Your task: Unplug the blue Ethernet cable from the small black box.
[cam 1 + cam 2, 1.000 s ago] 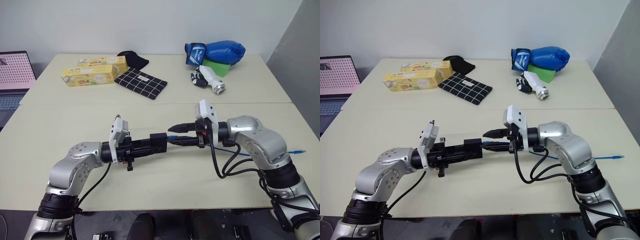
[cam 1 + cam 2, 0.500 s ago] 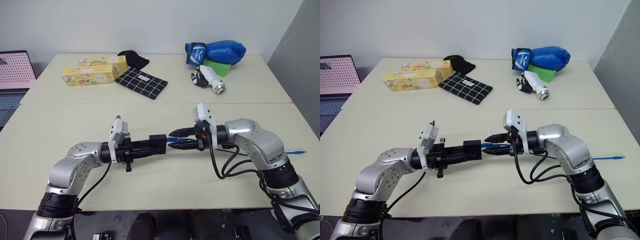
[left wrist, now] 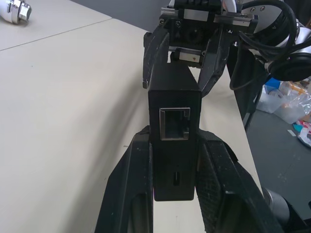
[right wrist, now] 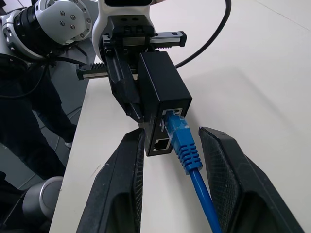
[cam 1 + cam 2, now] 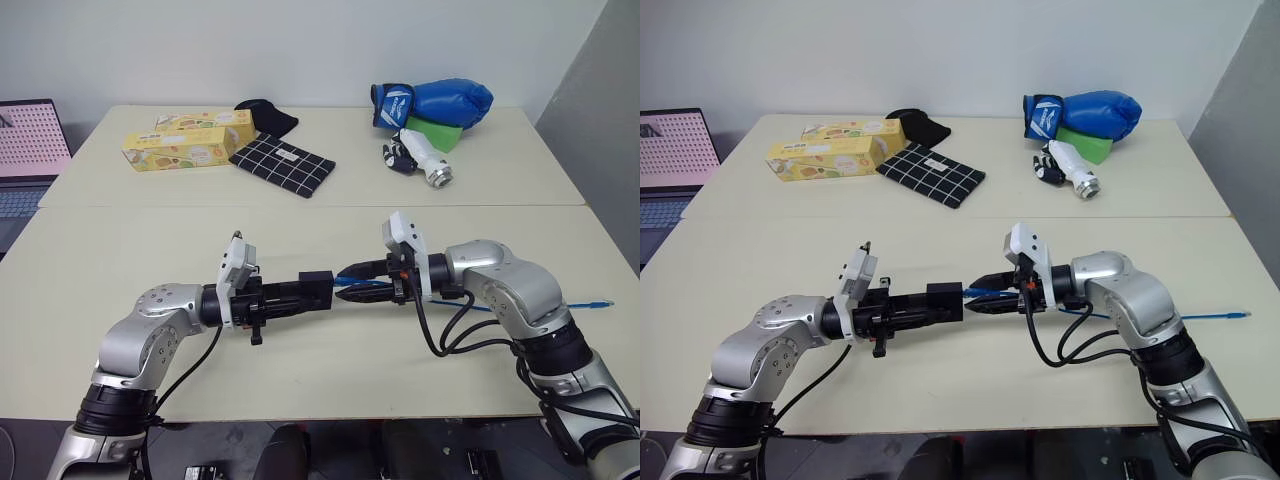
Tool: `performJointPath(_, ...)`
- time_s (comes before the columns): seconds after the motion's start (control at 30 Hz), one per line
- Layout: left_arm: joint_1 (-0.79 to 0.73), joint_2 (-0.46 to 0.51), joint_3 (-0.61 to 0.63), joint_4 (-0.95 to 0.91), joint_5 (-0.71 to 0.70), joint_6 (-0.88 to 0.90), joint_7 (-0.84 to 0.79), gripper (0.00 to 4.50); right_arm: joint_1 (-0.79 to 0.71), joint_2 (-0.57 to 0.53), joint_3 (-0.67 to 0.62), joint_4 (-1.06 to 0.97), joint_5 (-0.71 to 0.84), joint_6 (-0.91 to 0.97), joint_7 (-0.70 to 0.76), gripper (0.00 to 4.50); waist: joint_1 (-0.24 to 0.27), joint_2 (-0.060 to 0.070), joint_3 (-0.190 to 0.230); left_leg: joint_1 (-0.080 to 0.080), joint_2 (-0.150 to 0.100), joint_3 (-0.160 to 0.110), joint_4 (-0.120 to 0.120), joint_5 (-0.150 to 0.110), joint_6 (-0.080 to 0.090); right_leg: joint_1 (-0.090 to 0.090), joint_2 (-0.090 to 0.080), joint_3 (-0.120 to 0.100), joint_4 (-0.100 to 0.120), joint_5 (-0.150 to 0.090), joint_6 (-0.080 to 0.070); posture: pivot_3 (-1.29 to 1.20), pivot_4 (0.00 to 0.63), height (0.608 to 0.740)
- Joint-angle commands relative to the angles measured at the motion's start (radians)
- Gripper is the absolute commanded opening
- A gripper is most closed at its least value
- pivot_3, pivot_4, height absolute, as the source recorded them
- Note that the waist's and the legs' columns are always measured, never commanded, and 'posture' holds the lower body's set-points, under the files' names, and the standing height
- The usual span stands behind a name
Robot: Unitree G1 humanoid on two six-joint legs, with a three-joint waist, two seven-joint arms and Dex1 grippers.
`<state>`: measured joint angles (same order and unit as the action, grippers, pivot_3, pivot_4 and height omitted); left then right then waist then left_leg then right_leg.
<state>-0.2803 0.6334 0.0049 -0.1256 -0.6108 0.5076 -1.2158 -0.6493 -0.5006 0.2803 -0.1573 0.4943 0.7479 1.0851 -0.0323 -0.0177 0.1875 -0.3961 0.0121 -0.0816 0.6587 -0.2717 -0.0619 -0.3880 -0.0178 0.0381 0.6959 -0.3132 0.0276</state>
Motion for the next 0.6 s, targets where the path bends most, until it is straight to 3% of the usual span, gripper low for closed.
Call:
performJointPath(0.03,0.003,0.012,-0.002,-0.026,0.008,-0.028,-0.015,0.79,-0.025,-0.001,-0.015,-0.016,0.028,0.019,0.020,1.85,0.000,0.000,0.000,0.000,0.000,0.000,0.000,0.000,0.000,0.000,0.000,0.000,0.000,0.000,0.000,0.00,0.150,0.740)
performJointPath(0.6,0.018,0.010,-0.016,-0.038,0.023,-0.040,-0.024,0.79,-0.028,0.012,-0.015,-0.006,0.026,0.046,0.022,1.85,0.000,0.000,0.000,0.000,0.000,0.000,0.000,0.000,0.000,0.000,0.000,0.000,0.000,0.000,0.000,0.00,0.150,0.740)
